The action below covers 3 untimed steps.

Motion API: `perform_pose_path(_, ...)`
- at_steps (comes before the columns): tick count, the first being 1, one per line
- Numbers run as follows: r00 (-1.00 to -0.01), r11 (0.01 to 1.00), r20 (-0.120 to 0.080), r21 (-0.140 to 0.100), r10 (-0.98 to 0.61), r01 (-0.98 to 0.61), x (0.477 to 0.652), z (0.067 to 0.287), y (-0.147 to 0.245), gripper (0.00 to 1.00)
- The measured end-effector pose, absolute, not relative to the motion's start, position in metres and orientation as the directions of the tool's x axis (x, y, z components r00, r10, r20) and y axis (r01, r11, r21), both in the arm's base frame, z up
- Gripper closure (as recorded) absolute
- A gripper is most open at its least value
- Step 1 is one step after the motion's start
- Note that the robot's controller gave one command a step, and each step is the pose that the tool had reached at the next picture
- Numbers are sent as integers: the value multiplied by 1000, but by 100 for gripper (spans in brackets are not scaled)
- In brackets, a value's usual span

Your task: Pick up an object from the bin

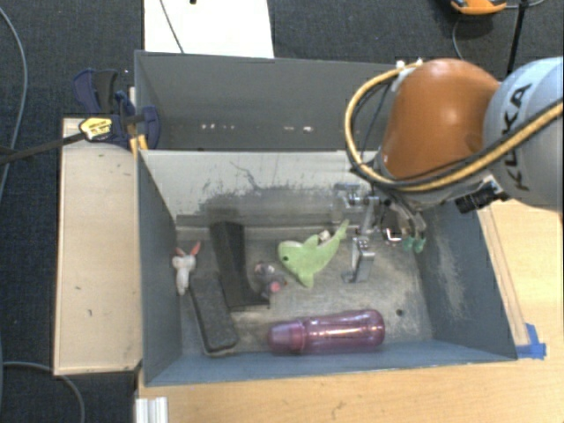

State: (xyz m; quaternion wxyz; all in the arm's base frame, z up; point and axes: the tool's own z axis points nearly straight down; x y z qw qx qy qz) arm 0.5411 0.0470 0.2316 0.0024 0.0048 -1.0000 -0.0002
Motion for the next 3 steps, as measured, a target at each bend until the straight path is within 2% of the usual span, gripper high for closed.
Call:
perform_pose_path(1, -1000, 1000, -4, 1, -8, -8, 542, 236, 47, 0)
perform_pose_path(2, -996, 996, -6, 0, -94, -94, 559, 182, 41, 0)
perform_pose_path(3, -983, 983, -9, 0, -181, -181, 590, 161, 37, 0)
